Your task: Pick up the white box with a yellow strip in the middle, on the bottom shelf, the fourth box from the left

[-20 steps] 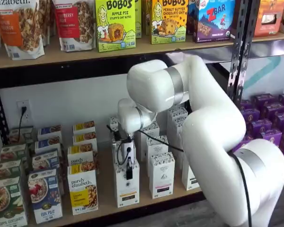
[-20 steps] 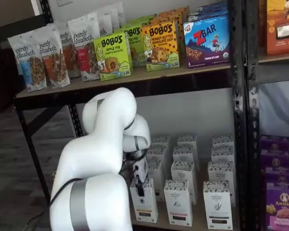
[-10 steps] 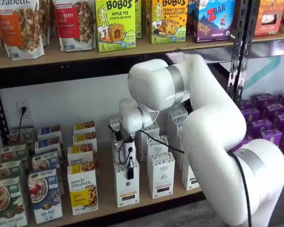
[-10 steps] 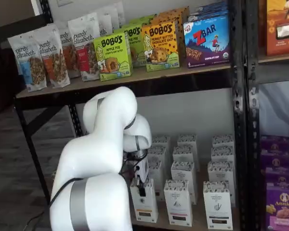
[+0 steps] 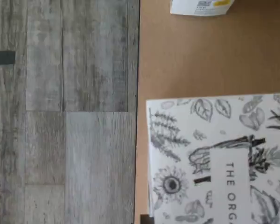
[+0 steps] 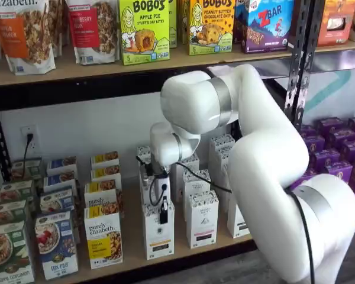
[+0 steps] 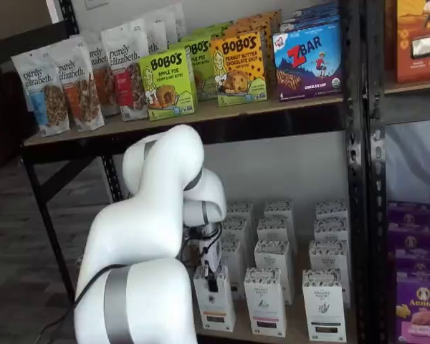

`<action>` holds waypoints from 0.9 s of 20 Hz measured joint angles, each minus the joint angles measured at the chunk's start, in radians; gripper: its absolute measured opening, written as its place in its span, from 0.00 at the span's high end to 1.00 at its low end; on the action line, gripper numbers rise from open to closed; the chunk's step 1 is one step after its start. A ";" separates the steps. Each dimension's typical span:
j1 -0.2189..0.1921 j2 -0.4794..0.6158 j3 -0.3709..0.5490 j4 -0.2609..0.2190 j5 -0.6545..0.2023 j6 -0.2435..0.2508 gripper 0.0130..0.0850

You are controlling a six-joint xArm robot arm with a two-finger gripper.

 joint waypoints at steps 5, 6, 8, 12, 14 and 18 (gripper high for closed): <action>0.002 -0.026 0.040 -0.006 -0.013 0.006 0.50; 0.003 -0.033 0.052 -0.009 -0.018 0.010 0.50; 0.007 -0.053 0.085 -0.018 -0.031 0.021 0.50; 0.018 -0.096 0.154 -0.025 -0.047 0.038 0.50; 0.026 -0.129 0.207 -0.033 -0.058 0.052 0.50; 0.040 -0.189 0.302 -0.047 -0.081 0.078 0.50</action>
